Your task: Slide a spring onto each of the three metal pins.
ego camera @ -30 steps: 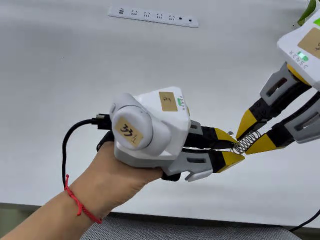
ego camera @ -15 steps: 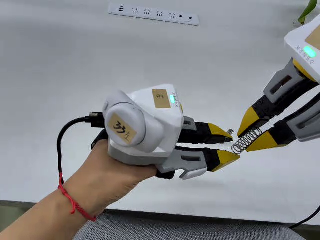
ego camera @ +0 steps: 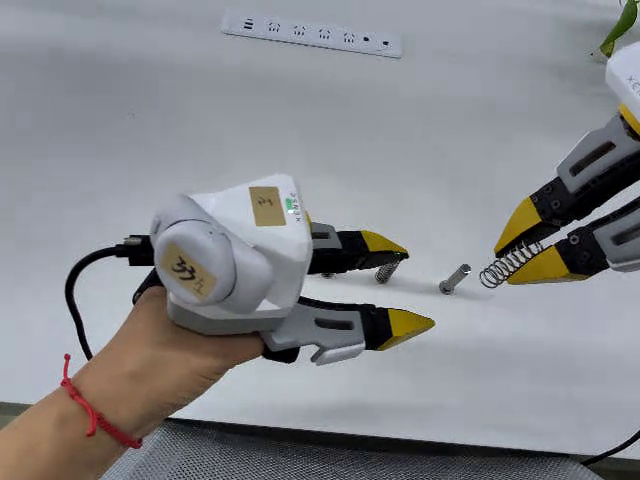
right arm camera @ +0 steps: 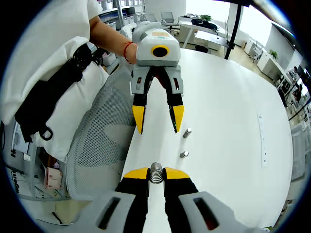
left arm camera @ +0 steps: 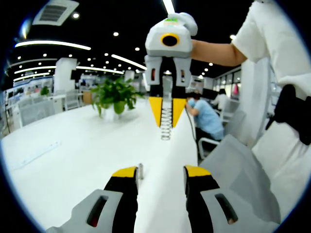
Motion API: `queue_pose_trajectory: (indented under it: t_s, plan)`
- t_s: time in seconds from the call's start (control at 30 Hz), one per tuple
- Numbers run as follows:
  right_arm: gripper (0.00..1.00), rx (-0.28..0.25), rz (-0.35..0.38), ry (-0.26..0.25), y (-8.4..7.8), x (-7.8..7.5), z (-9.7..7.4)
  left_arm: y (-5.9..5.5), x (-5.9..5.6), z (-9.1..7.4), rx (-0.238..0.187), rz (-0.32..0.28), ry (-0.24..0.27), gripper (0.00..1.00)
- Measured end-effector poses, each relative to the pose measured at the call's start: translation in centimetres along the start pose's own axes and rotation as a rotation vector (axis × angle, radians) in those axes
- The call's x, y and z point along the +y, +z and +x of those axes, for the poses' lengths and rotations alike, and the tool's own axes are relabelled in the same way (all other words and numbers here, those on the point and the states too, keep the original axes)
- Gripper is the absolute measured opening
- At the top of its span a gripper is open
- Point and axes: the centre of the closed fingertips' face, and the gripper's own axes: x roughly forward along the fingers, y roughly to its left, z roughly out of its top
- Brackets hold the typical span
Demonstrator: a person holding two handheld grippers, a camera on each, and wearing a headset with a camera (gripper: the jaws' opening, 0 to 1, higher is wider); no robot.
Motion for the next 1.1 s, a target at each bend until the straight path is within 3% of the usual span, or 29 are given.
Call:
queue_pose_trajectory:
  t_s: [0.27,0.63,1.1]
  plan:
    - [0.12,0.02,0.073,-0.069,-1.9,-1.8,0.0,-1.5,1.7,-2.1,0.039,0.008,0.055,0.5]
    - [0.12,0.07,0.144,-0.126,-4.9,-4.0,1.8,-3.6,3.9,-4.2,0.068,0.028,0.103,0.69]
    - [0.12,0.099,0.216,-0.174,-7.6,-5.6,4.6,-5.1,4.2,-4.2,0.063,0.007,0.068,0.95]
